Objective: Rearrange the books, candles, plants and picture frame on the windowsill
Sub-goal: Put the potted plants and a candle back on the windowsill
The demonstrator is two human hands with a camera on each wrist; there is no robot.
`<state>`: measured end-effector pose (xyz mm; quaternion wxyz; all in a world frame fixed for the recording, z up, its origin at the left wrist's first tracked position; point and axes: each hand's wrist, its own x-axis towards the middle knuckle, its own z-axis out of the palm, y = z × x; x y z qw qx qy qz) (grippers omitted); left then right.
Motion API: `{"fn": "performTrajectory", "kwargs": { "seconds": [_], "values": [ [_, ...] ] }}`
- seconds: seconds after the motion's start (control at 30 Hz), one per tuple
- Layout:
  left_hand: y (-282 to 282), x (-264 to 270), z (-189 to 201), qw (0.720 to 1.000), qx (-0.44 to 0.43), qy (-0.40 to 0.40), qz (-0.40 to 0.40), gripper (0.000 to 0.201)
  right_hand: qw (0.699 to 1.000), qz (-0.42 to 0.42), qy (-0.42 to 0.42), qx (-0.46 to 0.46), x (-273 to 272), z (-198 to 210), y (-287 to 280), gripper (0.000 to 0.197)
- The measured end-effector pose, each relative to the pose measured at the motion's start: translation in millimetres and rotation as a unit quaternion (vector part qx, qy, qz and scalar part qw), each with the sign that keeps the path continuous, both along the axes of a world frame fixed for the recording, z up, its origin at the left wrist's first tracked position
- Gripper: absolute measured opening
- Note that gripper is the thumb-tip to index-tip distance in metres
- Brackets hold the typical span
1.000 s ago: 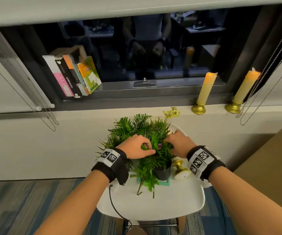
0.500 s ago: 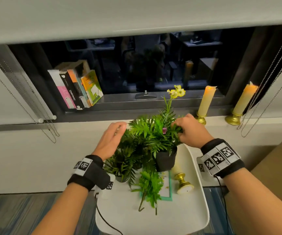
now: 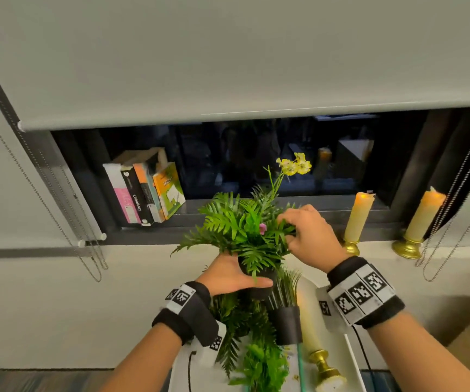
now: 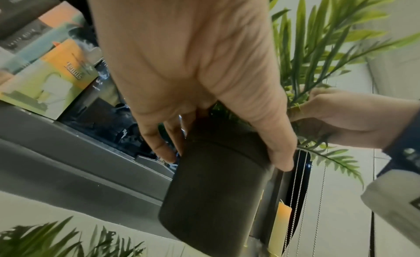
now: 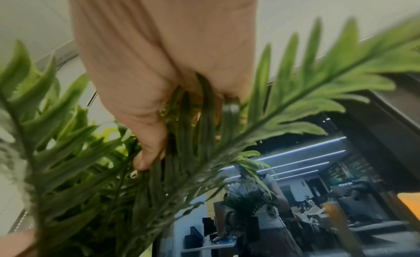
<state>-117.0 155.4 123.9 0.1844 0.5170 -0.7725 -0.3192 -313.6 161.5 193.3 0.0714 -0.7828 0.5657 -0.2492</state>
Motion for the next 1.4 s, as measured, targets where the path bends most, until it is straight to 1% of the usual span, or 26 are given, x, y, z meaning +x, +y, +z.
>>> {"fn": "performTrajectory", "kwargs": {
  "seconds": [0.03, 0.07, 0.13, 0.2, 0.23, 0.3, 0.37, 0.4, 0.47, 0.5, 0.57, 0.6, 0.67, 0.7, 0.77, 0.83, 0.93, 1.0, 1.07, 1.1, 1.17, 1.23, 1.27, 1.33, 1.4],
  "values": [
    [-5, 1, -2, 0.999, -0.012, 0.04, 0.009, 0.056, 1.0, 0.002, -0.005, -0.002, 2, 1, -5, 0.039],
    [-10, 3, -2, 0.998, -0.013, 0.054, 0.018, 0.057, 1.0, 0.004, -0.01, -0.001, 3, 1, -10, 0.039],
    [-20, 8, -3, 0.998, -0.03, 0.046, 0.042, 0.062, 1.0, 0.008, -0.015, 0.003, 6, 3, -22, 0.037],
    [-33, 16, 2, 0.995, -0.054, 0.048, 0.066, 0.057, 1.0, 0.016, -0.022, -0.005, 9, 6, -36, 0.036],
    [-40, 21, 5, 0.993, -0.068, 0.056, 0.08, 0.053, 0.999, 0.028, -0.033, -0.017, 9, 7, -41, 0.039],
    [-57, 36, 13, 0.987, -0.087, 0.082, 0.109, 0.052, 0.995, 0.046, -0.068, -0.054, 7, 9, -52, 0.055],
    [-73, 50, 18, 0.98, -0.098, 0.107, 0.137, 0.051, 0.991, 0.016, -0.099, -0.09, 4, 8, -61, 0.069],
    [-81, 55, 21, 0.977, -0.103, 0.114, 0.148, 0.051, 0.988, -0.009, -0.113, -0.108, 4, 4, -67, 0.069],
    [-98, 60, 23, 0.975, -0.114, 0.119, 0.152, 0.055, 0.98, -0.055, -0.147, -0.126, 9, -9, -80, 0.06],
    [-104, 59, 25, 0.976, -0.124, 0.108, 0.141, 0.058, 0.979, -0.07, -0.162, -0.106, 13, -16, -85, 0.059],
    [-116, 51, 29, 0.98, -0.141, 0.073, 0.119, 0.063, 0.979, -0.09, -0.183, -0.019, 23, -35, -95, 0.067],
    [-122, 46, 31, 0.98, -0.15, 0.065, 0.117, 0.067, 0.978, -0.095, -0.184, 0.031, 28, -45, -100, 0.075],
    [-135, 36, 34, 0.977, -0.161, 0.069, 0.124, 0.07, 0.971, -0.078, -0.205, 0.092, 34, -67, -110, 0.096],
    [-140, 31, 35, 0.976, -0.162, 0.074, 0.123, 0.067, 0.964, -0.062, -0.232, 0.111, 37, -74, -112, 0.099],
    [-148, 19, 36, 0.981, -0.15, 0.081, 0.095, 0.063, 0.95, -0.045, -0.277, 0.14, 42, -81, -117, 0.093],
    [-154, 6, 35, 0.985, -0.139, 0.088, 0.054, 0.066, 0.937, -0.04, -0.315, 0.146, 47, -82, -121, 0.087],
    [-165, -12, 32, 0.987, -0.115, 0.105, 0.038, 0.068, 0.921, -0.066, -0.37, 0.102, 45, -82, -134, 0.077],
    [-172, -21, 29, 0.99, -0.099, 0.094, 0.039, 0.067, 0.919, -0.078, -0.377, 0.085, 36, -83, -142, 0.068],
    [-177, -28, 29, 0.992, -0.093, 0.086, 0.019, 0.065, 0.919, -0.091, -0.374, 0.087, 26, -86, -151, 0.062],
    [-180, -30, 30, 0.992, -0.092, 0.081, 0.004, 0.064, 0.92, -0.1, -0.37, 0.088, 19, -89, -157, 0.063],
    [-189, -33, 28, 0.995, -0.076, 0.066, -0.022, 0.06, 0.924, -0.124, -0.35, 0.09, 6, -99, -171, 0.07],
    [-199, -31, 23, 0.996, -0.063, 0.049, -0.036, 0.056, 0.918, -0.167, -0.345, 0.098, -9, -112, -187, 0.08],
    [-204, -28, 18, 0.997, -0.067, 0.029, -0.029, 0.061, 0.913, -0.194, -0.346, 0.098, -17, -117, -195, 0.082],
    [-212, -20, 8, 0.997, -0.075, -0.023, -0.003, 0.073, 0.901, -0.248, -0.344, 0.087, -27, -109, -201, 0.079],
    [-220, -14, -3, 0.996, -0.076, -0.038, 0.011, 0.074, 0.882, -0.289, -0.364, 0.083, -38, -105, -209, 0.08]
  ]
}}
